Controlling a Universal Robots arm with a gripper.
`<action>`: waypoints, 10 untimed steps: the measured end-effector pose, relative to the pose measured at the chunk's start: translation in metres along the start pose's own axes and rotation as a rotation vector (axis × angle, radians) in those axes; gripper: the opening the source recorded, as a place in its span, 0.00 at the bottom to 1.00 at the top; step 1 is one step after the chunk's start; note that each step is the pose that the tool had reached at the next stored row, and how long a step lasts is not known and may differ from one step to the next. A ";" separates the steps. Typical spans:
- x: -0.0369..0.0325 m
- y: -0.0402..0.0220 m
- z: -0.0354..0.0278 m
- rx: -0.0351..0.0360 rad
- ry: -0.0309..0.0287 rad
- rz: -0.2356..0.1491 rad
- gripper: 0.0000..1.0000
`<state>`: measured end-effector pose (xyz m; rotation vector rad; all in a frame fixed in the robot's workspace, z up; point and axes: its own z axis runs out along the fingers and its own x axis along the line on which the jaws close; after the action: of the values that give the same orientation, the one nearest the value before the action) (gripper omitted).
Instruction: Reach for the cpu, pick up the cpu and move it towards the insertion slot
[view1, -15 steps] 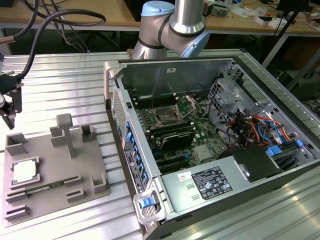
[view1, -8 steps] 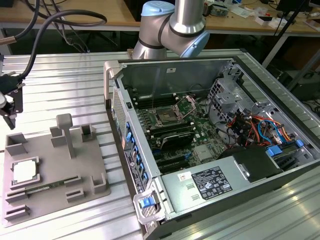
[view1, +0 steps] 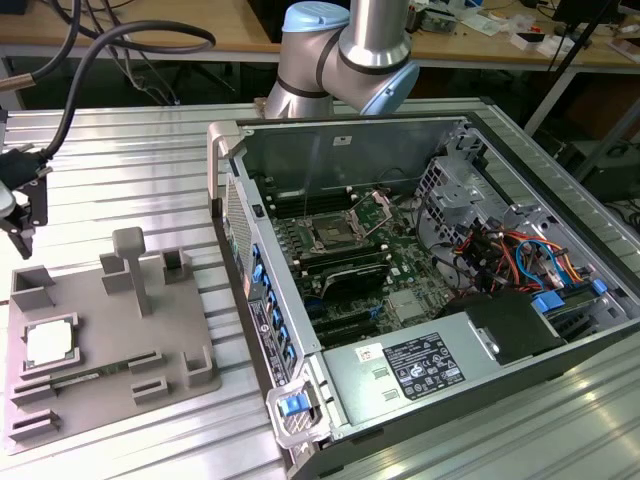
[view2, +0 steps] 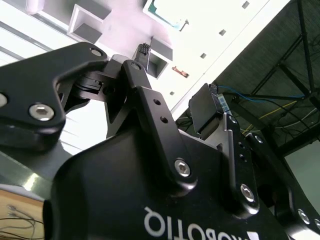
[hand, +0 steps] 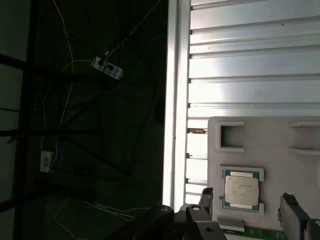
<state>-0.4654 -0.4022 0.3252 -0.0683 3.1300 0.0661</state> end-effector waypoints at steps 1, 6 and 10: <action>-0.0001 0.0000 0.0001 -0.0001 0.0001 0.000 0.60; -0.0011 -0.0002 0.0005 -0.0007 0.0000 0.000 0.60; -0.0024 -0.0004 0.0011 -0.0016 0.0000 0.000 0.60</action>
<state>-0.4629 -0.4025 0.3240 -0.0683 3.1300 0.0686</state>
